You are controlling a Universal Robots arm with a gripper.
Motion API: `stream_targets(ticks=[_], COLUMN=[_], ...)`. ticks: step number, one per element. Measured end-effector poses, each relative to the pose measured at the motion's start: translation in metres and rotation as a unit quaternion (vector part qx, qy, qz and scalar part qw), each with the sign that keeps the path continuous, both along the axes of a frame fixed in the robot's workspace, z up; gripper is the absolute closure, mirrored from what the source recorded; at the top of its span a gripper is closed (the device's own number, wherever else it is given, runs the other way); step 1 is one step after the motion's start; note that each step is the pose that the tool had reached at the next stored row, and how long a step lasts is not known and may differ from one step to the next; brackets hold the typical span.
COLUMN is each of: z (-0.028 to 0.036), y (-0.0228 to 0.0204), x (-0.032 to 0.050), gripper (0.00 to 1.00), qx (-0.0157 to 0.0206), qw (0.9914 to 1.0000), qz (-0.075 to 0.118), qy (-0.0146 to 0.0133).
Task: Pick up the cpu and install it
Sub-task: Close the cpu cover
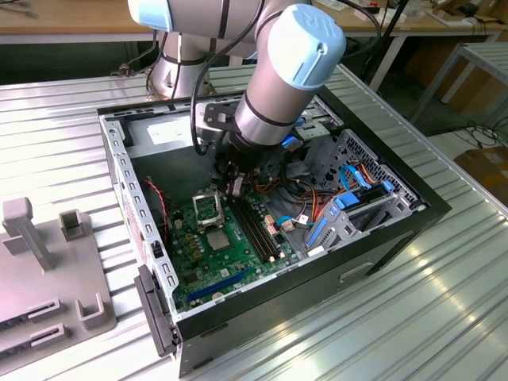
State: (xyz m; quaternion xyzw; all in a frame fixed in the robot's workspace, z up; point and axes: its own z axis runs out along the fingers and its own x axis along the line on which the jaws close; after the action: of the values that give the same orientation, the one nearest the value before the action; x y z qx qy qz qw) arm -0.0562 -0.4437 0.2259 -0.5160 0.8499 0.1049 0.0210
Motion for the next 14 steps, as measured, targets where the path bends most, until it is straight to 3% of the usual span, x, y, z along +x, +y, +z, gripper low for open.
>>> stream_targets(ticks=[5,14], z=[0.003,0.0077], y=[0.0,0.0], x=[0.0,0.0], gripper=[0.89,0.89], qx=[-0.0069,-0.0159], qw=[0.99998,0.99987], qz=[0.0,0.0], qy=[0.0006,0.0009])
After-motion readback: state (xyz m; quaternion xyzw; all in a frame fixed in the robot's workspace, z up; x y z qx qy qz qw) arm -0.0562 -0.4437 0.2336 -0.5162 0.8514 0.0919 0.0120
